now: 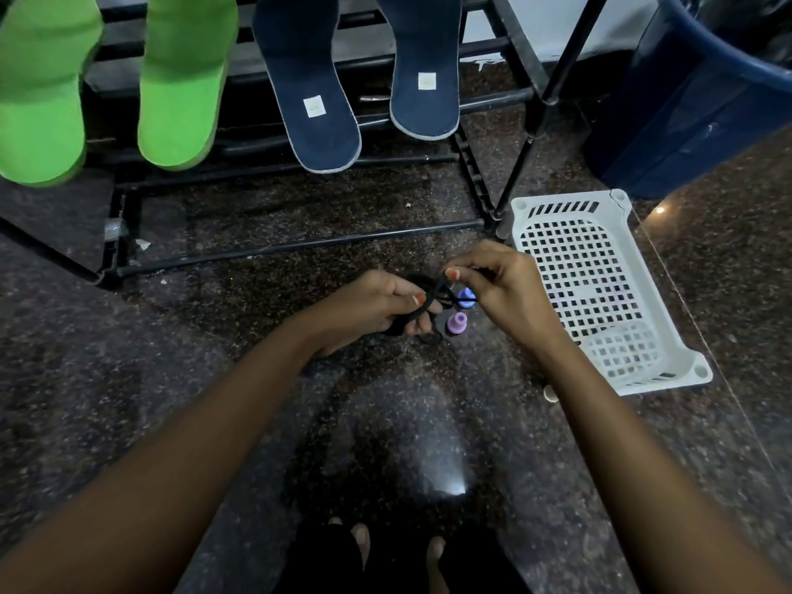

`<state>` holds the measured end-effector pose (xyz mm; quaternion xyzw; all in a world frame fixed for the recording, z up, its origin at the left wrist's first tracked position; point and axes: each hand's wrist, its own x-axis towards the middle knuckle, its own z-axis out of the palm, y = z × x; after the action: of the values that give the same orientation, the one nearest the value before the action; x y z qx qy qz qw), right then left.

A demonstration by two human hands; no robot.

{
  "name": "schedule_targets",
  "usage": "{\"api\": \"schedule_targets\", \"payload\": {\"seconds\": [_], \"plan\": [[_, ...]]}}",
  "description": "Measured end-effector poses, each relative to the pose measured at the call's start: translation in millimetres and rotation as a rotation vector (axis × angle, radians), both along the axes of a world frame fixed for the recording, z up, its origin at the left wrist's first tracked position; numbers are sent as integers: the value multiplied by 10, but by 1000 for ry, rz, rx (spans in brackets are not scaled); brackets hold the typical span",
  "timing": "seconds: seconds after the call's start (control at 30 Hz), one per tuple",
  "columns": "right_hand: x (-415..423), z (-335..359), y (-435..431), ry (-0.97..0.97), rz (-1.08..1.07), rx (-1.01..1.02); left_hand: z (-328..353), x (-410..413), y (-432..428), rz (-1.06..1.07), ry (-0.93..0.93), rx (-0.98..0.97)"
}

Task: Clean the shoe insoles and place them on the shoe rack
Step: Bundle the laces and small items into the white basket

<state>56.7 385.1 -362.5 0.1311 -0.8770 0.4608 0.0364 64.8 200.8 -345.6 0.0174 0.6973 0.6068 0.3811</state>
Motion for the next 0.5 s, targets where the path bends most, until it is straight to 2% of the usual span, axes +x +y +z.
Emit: {"api": "schedule_targets", "payload": {"seconds": [0.23, 0.4, 0.5], "plan": [[81, -135, -104, -202, -177, -228, 44, 30, 7, 16, -69, 180], [197, -198, -289, -289, -262, -540, 67, 28, 38, 170, -114, 325], [289, -223, -420, -333, -205, -527, 89, 1, 69, 311, -143, 417]]}}
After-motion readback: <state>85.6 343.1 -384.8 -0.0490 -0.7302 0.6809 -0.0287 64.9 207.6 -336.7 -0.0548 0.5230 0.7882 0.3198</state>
